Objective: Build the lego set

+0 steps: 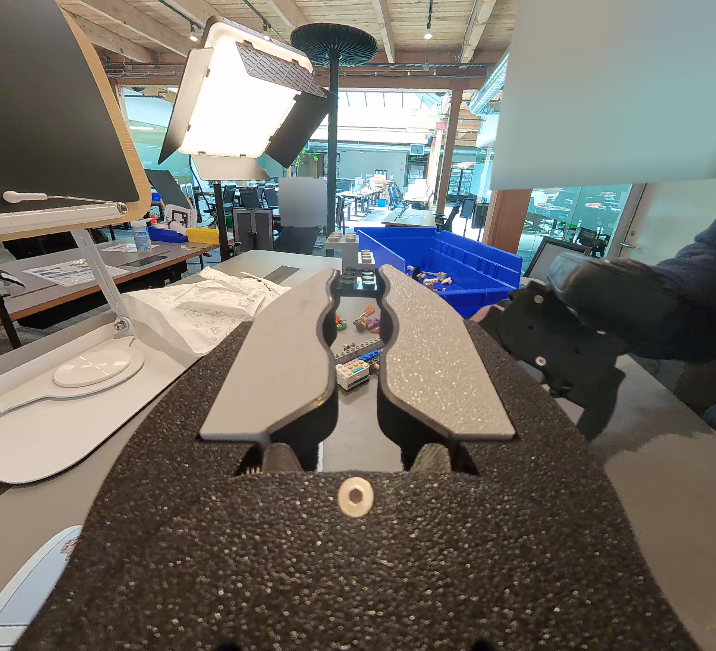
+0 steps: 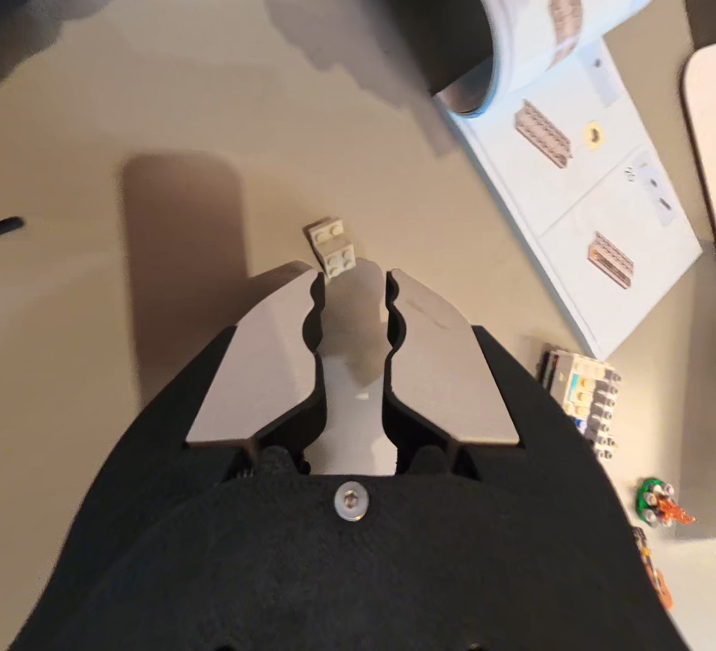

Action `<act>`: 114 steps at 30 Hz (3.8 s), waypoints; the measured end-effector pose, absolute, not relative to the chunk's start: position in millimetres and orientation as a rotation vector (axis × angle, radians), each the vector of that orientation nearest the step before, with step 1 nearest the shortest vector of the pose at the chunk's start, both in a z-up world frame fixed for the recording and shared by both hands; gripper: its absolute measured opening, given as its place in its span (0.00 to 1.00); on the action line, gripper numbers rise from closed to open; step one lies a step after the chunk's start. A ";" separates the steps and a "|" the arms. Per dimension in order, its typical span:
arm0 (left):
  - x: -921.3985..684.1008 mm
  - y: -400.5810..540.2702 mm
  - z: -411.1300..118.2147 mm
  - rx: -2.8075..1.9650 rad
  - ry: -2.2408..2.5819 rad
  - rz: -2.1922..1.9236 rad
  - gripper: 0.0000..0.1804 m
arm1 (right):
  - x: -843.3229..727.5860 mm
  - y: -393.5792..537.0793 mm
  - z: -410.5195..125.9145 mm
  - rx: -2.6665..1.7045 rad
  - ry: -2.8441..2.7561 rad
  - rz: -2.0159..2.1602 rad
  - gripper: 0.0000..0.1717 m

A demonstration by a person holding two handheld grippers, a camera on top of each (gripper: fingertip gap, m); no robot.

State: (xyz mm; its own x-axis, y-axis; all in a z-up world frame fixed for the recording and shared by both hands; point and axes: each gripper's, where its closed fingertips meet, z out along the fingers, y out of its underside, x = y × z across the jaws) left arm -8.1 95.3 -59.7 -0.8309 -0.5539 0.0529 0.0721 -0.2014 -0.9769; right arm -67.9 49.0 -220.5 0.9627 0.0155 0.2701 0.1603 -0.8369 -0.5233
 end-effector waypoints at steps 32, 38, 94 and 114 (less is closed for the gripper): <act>-9.1 95.2 -56.3 -0.549 1.643 -2.107 0.09 | -60.0 14.0 -201.4 -2.465 -0.340 -0.332 0.16; -9.7 98.1 -55.0 -0.551 1.631 -2.105 0.09 | -62.6 48.6 -224.2 -2.480 -0.437 -0.354 0.17; -11.1 99.3 -57.5 -0.540 1.654 -2.120 0.09 | -64.8 71.3 -204.7 -2.464 -0.387 0.060 0.09; -15.5 91.7 -61.6 -0.493 1.706 -2.126 0.09 | -17.4 114.2 -44.6 -2.302 -0.544 -0.174 0.09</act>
State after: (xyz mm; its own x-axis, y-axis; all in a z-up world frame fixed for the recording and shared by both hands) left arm -15.5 91.7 -61.6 -0.8706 -0.4904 0.0400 0.0672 -0.1990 -0.9777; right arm -17.4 114.2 -44.6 0.9003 0.3316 0.2819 0.4336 -0.6277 -0.6465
